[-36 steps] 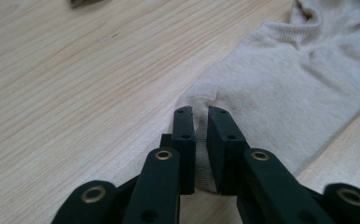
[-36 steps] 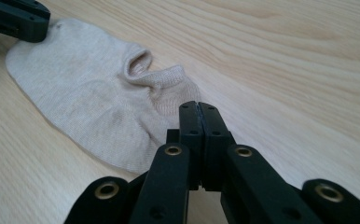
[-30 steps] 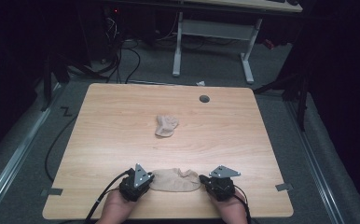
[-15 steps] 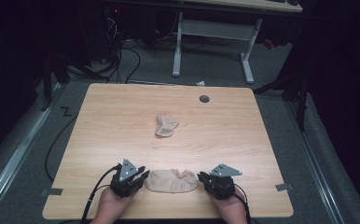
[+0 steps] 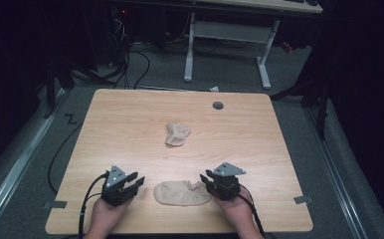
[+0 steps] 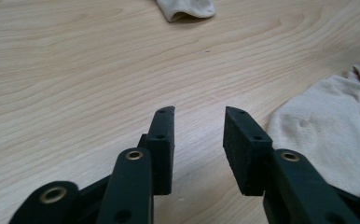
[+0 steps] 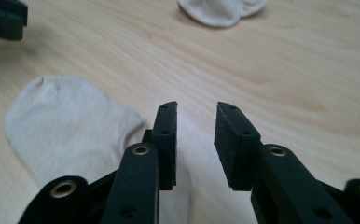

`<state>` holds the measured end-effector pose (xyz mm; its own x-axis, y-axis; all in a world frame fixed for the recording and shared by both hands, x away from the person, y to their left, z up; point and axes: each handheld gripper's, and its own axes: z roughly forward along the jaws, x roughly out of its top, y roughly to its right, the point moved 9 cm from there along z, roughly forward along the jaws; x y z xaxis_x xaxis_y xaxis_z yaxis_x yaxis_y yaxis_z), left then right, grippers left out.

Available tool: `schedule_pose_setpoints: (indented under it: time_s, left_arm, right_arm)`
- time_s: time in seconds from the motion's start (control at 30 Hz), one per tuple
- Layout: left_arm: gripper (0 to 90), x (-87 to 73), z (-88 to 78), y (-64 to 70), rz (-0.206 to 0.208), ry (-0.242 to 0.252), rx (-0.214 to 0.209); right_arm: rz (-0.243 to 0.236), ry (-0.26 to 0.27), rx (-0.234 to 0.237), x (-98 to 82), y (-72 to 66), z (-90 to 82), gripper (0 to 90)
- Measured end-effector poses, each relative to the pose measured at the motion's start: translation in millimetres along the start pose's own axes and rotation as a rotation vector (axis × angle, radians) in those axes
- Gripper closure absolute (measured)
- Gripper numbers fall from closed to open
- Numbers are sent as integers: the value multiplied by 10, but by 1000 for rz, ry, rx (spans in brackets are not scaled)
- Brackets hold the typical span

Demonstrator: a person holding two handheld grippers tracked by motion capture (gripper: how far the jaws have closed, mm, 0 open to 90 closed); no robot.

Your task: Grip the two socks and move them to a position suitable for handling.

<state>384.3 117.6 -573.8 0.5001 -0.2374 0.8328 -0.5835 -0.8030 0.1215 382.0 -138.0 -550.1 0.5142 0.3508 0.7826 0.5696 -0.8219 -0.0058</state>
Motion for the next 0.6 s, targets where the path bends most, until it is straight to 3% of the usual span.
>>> schedule_pose_setpoints:
  time_s: [0.3, 0.6]
  left_arm:
    - [596, -12, -38, -48, 2, 7, 3]
    - [584, -25, -63, -71, 4, 13, 4]
  right_arm:
    - [0, -32, 16, 476, 24, 644, 640]
    - [37, -39, -9, 635, 200, 1060, 639]
